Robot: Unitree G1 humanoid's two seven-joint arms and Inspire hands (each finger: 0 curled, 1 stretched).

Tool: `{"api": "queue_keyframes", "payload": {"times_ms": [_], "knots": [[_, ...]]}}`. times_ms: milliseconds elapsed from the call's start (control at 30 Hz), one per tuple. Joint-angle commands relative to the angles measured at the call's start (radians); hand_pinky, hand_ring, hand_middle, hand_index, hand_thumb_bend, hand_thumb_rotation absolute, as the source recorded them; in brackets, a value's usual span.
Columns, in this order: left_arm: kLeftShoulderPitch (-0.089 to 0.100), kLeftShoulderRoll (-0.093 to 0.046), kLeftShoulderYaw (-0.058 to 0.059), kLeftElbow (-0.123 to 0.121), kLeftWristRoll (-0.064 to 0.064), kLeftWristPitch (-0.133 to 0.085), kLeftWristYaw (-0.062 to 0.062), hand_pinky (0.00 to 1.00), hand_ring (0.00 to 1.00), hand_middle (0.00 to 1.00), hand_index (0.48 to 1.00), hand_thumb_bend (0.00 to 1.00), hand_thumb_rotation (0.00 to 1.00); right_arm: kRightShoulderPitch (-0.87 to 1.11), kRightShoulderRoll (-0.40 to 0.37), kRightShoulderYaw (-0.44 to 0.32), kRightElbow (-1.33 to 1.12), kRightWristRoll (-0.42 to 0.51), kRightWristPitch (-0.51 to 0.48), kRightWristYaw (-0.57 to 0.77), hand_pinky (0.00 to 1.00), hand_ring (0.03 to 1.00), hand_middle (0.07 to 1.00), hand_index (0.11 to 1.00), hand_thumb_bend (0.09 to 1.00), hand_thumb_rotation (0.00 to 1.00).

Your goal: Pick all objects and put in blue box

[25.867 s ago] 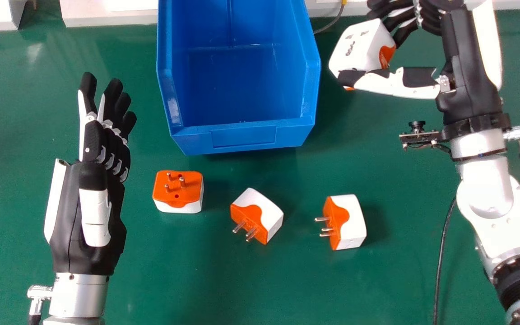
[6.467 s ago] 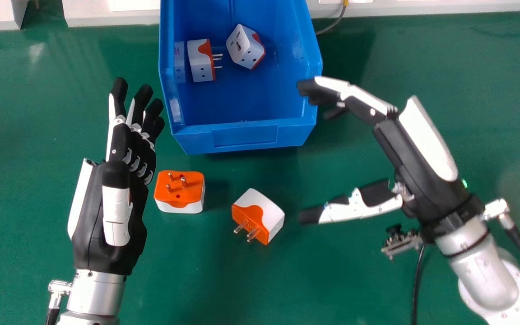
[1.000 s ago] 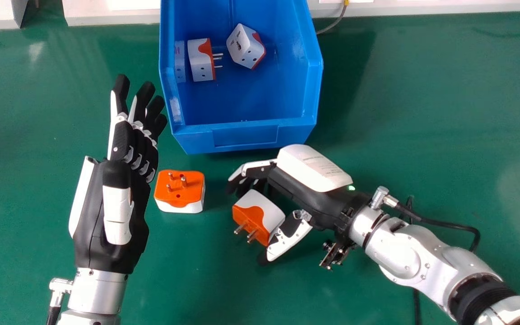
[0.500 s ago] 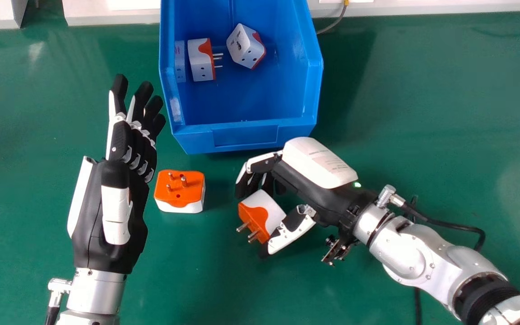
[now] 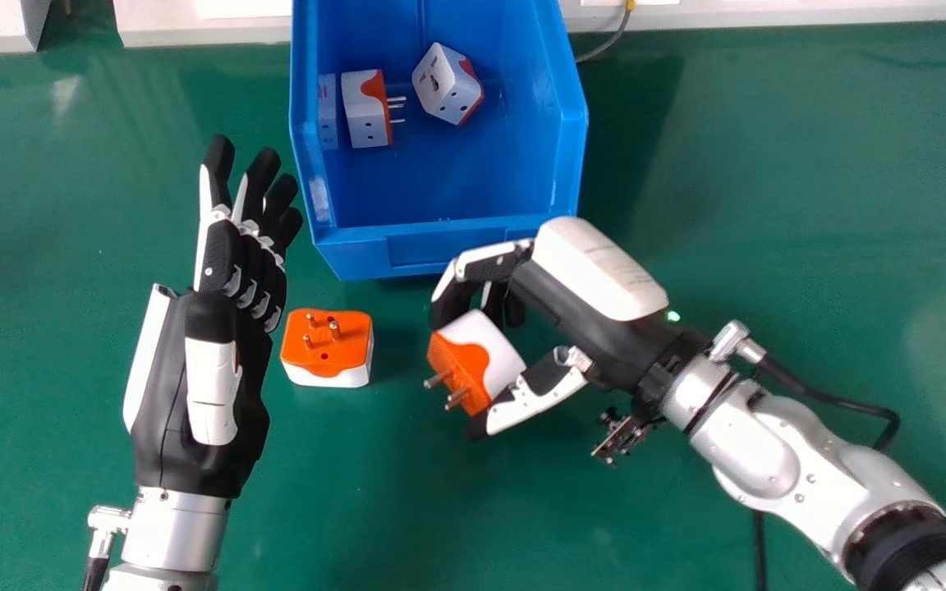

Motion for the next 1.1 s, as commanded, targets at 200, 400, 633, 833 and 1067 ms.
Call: {"api": "queue_keyframes", "payload": {"times_ms": [200, 400, 633, 833, 1067], "knots": [[-0.007, -0.001, -0.001, -0.013, -0.001, -0.012, -0.003, 1.00, 0.99, 1.00, 1.000, 0.90, 0.99, 0.057, -0.033, -0.095, -0.216, 0.127, -0.027, 0.098, 0.34, 0.392, 0.456, 0.513, 0.529, 0.00], [-0.009, 0.000, -0.003, -0.012, 0.004, -0.011, -0.001, 1.00, 0.99, 1.00, 1.000, 0.90, 0.99, 0.066, -0.034, -0.156, -0.339, 0.167, -0.027, 0.120, 0.35, 0.405, 0.463, 0.506, 0.528, 0.00], [-0.011, 0.000, -0.004, -0.009, 0.002, -0.011, -0.003, 1.00, 0.99, 1.00, 1.000, 0.90, 0.99, 0.023, -0.012, -0.203, -0.341, 0.148, -0.035, 0.085, 0.35, 0.408, 0.468, 0.500, 0.528, 0.00], [-0.011, -0.008, -0.011, -0.003, 0.001, -0.014, -0.005, 1.00, 0.99, 1.00, 1.000, 0.90, 0.99, -0.050, 0.026, -0.225, -0.317, 0.102, 0.019, 0.031, 0.35, 0.408, 0.470, 0.499, 0.529, 0.00], [-0.006, -0.006, -0.015, -0.012, 0.004, -0.016, -0.001, 1.00, 0.99, 1.00, 1.000, 0.90, 0.99, -0.156, 0.054, -0.221, -0.245, 0.050, 0.060, -0.027, 0.34, 0.387, 0.490, 0.515, 0.519, 0.00]]}}
